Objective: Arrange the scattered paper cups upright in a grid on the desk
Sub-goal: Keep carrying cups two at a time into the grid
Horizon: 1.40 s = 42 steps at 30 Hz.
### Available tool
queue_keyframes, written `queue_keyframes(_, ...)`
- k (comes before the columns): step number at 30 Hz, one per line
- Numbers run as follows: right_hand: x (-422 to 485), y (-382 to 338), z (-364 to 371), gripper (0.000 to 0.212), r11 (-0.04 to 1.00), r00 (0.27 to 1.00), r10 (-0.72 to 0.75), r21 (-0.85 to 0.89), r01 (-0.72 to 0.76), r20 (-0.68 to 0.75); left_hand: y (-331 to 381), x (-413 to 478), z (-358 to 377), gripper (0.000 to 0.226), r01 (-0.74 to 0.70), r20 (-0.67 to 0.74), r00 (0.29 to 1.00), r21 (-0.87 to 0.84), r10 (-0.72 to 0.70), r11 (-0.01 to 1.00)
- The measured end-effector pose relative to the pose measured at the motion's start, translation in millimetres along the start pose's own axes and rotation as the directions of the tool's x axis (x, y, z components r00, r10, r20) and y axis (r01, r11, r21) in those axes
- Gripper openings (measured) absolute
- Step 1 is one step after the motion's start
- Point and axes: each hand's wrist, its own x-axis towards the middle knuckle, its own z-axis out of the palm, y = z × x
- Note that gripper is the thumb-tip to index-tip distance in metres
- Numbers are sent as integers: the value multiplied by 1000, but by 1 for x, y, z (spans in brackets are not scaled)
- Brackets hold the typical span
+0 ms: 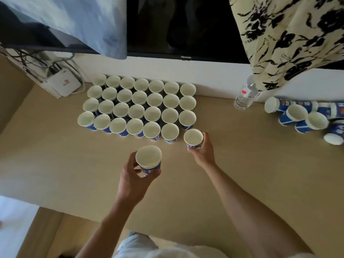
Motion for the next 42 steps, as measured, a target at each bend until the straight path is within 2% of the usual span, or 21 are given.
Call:
queue_keyframes(6, 6, 4, 14, 57, 999, 999, -38, 21, 38, -27, -6, 23, -6, 69, 0, 72, 997, -24, 2, 1000)
queue_keyframes(16, 10, 3, 26, 56, 995, 1000, -9, 95, 8, 6, -16, 37, -12, 73, 1, 105, 994, -44, 3, 999)
queue_keyframes(20, 11, 6, 26, 64, 996, 1000, 5, 88, -4, -2, -20, 37, -15, 74, 9, 111, 994, -56, -3, 998)
queue_keyframes(24, -7, 14, 25, 70, 995, 987, 96, 30, -93, -130, -30, 35, -21, 73, 13, 110, 994, -62, -6, 998)
queue_keyframes(27, -43, 17, 34, 63, 985, 952, 173, 67, -162, -251, -38, 39, -30, 70, 42, 94, 995, -77, -35, 996)
queue_keyframes(29, -72, 14, 48, 61, 980, 943, 194, 91, -175, -272, -44, 45, -39, 69, 45, 79, 996, -85, -38, 995)
queue_keyframes(35, -117, -26, 104, 60, 979, 971, 168, 145, -144, -170, -58, 68, -77, 67, 77, -1, 997, -145, -78, 987)
queue_keyframes(42, -114, -100, 176, 55, 989, 997, 66, 131, -62, -31, -96, 99, -141, 66, 94, -193, 973, -179, -128, 979)
